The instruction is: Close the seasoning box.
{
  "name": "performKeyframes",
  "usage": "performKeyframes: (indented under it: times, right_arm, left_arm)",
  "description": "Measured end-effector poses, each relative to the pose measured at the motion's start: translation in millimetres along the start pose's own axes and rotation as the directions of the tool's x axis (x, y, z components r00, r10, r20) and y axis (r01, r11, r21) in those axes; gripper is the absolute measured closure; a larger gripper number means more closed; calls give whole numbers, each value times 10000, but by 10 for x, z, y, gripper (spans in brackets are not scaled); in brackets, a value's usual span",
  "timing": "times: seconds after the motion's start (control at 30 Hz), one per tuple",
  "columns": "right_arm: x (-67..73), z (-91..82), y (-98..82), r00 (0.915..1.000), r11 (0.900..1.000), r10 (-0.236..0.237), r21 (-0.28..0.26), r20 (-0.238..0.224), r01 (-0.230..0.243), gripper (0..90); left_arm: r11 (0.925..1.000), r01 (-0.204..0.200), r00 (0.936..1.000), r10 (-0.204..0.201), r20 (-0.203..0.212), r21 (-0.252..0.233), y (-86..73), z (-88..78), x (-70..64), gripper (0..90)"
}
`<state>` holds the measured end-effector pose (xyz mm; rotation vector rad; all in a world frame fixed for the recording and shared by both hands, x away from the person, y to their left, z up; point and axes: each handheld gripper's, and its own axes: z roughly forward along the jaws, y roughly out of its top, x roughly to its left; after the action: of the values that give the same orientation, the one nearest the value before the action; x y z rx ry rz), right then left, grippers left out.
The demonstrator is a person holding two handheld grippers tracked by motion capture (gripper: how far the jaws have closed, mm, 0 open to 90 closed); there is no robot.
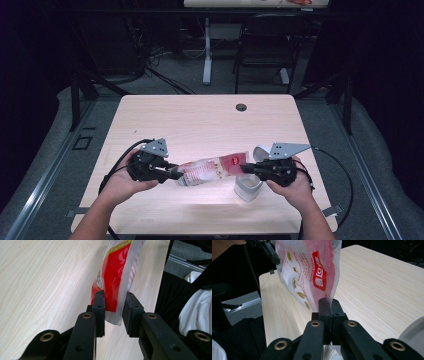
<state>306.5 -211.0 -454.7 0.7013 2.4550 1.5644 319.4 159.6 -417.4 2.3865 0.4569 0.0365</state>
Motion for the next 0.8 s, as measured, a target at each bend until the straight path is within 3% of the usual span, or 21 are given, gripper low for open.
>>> performKeyframes:
  times: [0.57,0.8]
  right_arm:
    - [-9,35,-19,9995,9995,-168,271,283,160,859]
    - [-56,38,-59,9994,9994,-12,344,340,1,844]
  left_arm:
    - [9999,-107,9998,107,137,-1,59,-62,17,759]
    - [10000,-93,9999,93,90,-21,70,-79,33,761]
